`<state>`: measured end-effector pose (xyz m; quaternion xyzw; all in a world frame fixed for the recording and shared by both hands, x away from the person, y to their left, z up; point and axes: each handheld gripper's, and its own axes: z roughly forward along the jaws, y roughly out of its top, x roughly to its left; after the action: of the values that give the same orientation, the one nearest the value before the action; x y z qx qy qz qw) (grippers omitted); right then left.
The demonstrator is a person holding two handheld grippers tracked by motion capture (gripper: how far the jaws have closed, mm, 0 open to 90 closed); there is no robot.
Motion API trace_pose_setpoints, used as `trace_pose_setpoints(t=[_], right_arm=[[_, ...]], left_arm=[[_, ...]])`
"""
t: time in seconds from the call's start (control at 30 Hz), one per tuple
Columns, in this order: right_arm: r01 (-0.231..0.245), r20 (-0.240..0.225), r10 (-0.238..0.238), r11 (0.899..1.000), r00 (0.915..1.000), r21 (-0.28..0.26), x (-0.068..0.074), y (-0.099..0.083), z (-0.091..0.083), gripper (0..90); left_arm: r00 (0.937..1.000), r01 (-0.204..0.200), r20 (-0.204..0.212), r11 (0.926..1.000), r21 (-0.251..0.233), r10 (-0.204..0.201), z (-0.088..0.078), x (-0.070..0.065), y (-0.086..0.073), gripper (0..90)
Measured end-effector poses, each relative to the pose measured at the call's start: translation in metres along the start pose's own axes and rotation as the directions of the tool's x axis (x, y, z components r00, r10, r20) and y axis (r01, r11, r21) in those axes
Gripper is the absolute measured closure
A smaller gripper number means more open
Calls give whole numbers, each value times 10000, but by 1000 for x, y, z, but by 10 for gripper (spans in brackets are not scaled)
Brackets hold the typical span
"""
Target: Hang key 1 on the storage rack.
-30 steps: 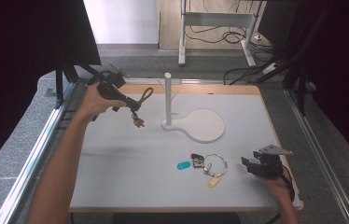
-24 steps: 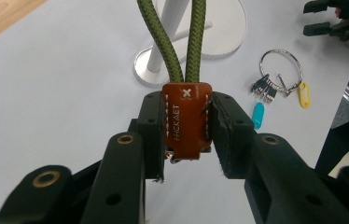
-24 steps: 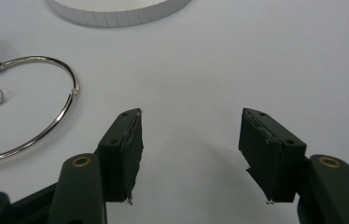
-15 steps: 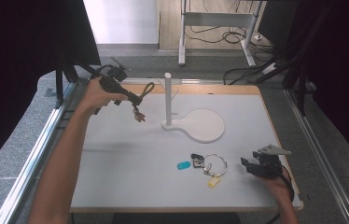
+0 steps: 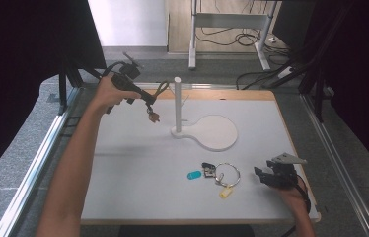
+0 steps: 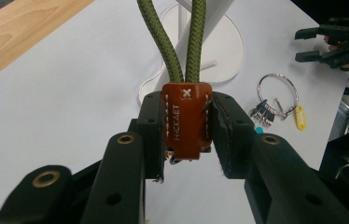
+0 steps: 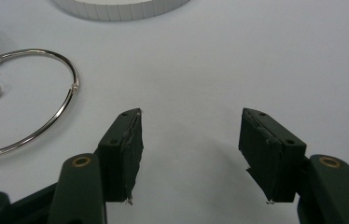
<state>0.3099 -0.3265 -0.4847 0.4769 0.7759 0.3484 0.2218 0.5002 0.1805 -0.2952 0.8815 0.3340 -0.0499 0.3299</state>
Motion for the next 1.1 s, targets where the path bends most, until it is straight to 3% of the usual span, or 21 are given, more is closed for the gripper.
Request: trace_pose_setpoints(t=[0.37,0.53,0.63,0.7,0.8,0.93,1.1], right_arm=[[15,20,-15,10000,10000,28,-1,0,0,399],[22,31,-22,10000,10000,24,-2,0,-1,399],[38,34,-38,10000,10000,15,-3,0,-1,398],[35,52,-35,10000,10000,2,-2,0,-1,398],[67,38,-67,10000,10000,25,-2,0,-1,397],[61,37,-61,10000,10000,14,-3,0,-1,397],[67,26,-67,10000,10000,-8,-3,0,-2,397]], left_arm=[[10000,-56,62,9995,327,54,17,3,5,670],[9998,-26,212,9997,230,21,27,3,2,668],[10000,0,55,9999,145,-1,31,2,0,665],[9996,-56,-280,9999,115,59,33,0,-1,655],[9972,-133,-739,9999,-78,127,34,-3,-3,555],[9964,-103,-847,9998,-181,88,32,-5,-8,518],[9928,-464,-1112,9987,-191,440,24,-18,-20,483]])
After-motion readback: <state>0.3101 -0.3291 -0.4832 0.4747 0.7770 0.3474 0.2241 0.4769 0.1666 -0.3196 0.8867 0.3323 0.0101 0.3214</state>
